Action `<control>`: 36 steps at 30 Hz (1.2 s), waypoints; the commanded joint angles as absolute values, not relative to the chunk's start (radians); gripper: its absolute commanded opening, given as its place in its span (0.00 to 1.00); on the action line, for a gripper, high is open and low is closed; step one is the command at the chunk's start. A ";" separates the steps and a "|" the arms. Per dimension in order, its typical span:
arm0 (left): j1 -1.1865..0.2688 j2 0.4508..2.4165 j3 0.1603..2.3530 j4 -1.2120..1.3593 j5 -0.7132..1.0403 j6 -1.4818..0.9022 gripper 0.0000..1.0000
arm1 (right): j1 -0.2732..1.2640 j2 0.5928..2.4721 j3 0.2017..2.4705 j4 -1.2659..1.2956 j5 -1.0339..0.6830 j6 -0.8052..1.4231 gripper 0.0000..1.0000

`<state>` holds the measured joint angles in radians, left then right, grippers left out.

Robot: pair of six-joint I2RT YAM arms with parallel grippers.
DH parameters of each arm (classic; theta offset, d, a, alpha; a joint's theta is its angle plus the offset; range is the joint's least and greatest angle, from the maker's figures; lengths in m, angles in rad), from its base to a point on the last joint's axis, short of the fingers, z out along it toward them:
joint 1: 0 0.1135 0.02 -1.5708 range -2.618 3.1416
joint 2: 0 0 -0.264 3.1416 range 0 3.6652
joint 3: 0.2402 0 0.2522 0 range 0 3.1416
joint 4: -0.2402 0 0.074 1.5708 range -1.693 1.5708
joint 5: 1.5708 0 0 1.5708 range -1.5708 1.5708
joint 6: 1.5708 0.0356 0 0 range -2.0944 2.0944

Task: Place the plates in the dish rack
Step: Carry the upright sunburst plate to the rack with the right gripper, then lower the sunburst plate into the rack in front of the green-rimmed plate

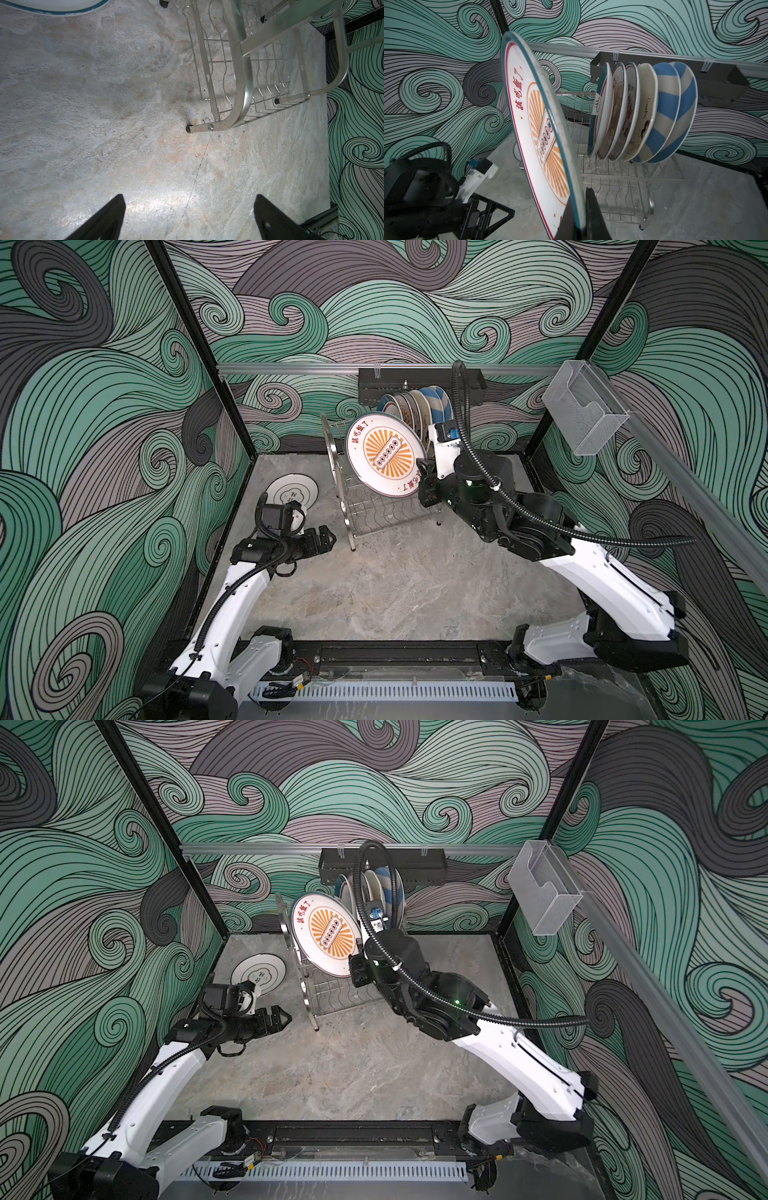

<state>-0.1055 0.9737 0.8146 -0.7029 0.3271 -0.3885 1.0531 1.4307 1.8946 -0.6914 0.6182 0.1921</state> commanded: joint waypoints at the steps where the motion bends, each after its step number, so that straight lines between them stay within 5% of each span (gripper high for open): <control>1: -0.097 0.979 0.812 -0.697 0.357 -0.376 0.99 | 1.078 1.505 1.981 -0.602 0.846 0.105 0.00; 8: -0.094 0.995 0.810 -0.680 0.390 -0.376 0.99 | 1.104 1.643 2.081 -0.413 1.063 -0.055 0.00; 22: -0.077 0.979 0.807 -0.675 0.406 -0.379 0.99 | 1.100 1.812 2.082 -0.115 1.229 -0.196 0.00; 36: -0.071 0.971 0.799 -0.666 0.433 -0.384 0.99 | 1.079 1.894 2.082 -0.122 1.281 -0.101 0.00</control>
<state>-0.0795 0.9836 0.8024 -0.6724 0.4114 -0.3885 1.0912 1.9068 2.0693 -0.1799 1.2285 -0.1463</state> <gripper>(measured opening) 0.986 0.074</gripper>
